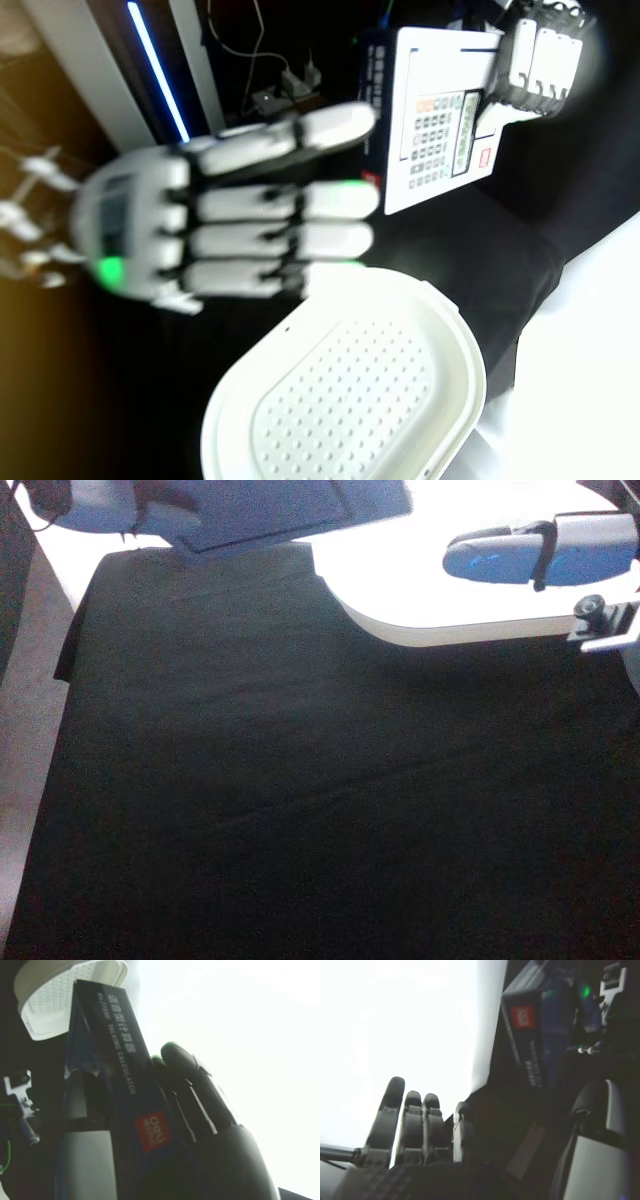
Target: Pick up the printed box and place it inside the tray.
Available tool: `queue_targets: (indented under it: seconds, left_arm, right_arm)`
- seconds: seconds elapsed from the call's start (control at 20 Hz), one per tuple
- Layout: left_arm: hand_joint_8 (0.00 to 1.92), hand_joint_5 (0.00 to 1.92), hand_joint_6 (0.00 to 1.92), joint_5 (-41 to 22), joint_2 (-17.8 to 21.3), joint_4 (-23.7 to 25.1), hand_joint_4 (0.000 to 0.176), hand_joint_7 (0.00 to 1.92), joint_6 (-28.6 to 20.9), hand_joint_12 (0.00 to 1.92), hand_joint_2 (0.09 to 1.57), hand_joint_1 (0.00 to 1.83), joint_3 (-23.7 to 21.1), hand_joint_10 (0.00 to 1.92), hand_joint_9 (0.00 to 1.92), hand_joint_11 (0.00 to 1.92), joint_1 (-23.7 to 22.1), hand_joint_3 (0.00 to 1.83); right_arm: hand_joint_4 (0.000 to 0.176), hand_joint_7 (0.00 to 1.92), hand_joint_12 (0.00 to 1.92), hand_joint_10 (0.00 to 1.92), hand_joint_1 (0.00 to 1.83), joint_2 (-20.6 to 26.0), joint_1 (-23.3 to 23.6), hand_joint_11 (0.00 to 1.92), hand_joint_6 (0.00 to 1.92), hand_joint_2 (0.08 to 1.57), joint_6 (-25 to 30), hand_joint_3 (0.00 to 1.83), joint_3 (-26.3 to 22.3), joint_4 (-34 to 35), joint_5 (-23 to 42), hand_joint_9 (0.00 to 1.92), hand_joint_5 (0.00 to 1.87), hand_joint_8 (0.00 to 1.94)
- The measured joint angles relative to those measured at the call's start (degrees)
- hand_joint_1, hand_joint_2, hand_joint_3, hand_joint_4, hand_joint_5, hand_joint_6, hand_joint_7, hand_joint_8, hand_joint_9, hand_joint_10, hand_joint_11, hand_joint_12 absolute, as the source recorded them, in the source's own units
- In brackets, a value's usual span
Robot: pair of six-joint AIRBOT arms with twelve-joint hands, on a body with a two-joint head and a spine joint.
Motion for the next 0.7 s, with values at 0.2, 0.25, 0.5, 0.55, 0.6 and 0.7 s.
queue_targets:
  seconds: [0.2,0.25,0.5,0.55,0.6,0.7]
  left_arm:
    - [1.03,1.01,0.76,-3.76,-2.60,-1.84,0.000,1.07,0.02,1.24,1.09,1.27,0.17,0.92,1.15,1.04,2.23,0.00]
    - [1.02,1.03,0.71,-4.35,-3.26,-1.88,0.000,1.09,-0.04,1.22,1.08,1.28,0.35,0.90,1.15,1.03,2.60,0.00]
    - [0.82,1.10,0.66,-5.14,-6.01,-2.93,0.000,1.17,-0.02,1.04,1.05,1.28,1.81,0.63,1.29,1.11,3.82,0.00]
    - [0.82,1.09,0.65,-5.38,-6.60,-2.84,0.000,1.18,-0.09,1.01,1.05,1.28,2.34,0.60,1.29,1.11,4.15,0.00]
    - [0.81,1.09,0.63,-5.97,-7.39,-3.10,0.000,1.20,-0.72,0.98,1.04,1.29,2.86,0.57,1.30,1.11,4.52,0.00]
    - [0.84,1.10,0.61,-6.62,-9.29,-3.02,0.000,1.18,-4.33,0.97,1.05,1.29,4.55,0.53,1.30,1.13,5.27,0.00]
  right_arm:
    - [0.176,0.07,0.43,0.01,0.69,-2.05,0.09,0.00,0.00,0.63,0.52,0.00,1.36,1.60,0.48,0.06,0.00,0.00]
    - [0.176,0.06,0.57,0.00,0.70,-2.64,0.09,0.00,0.00,0.63,0.76,0.00,1.42,1.70,0.37,0.07,0.00,0.01]
    - [0.176,0.07,0.99,0.01,0.69,-4.33,0.28,0.00,0.00,0.67,1.53,0.00,1.42,0.98,0.20,0.09,0.00,0.00]
    - [0.176,0.07,1.01,0.01,0.69,-4.68,0.68,0.00,0.00,0.67,1.55,0.00,1.70,0.98,0.15,0.11,0.00,0.00]
    - [0.176,0.06,1.17,0.01,0.72,-4.90,1.11,0.00,0.00,0.76,1.55,0.01,1.77,1.33,-0.13,0.12,0.00,0.01]
    - [0.176,0.07,1.36,0.02,0.75,-5.05,1.95,0.00,0.00,0.81,1.57,0.01,1.79,1.40,0.31,0.17,0.00,0.00]
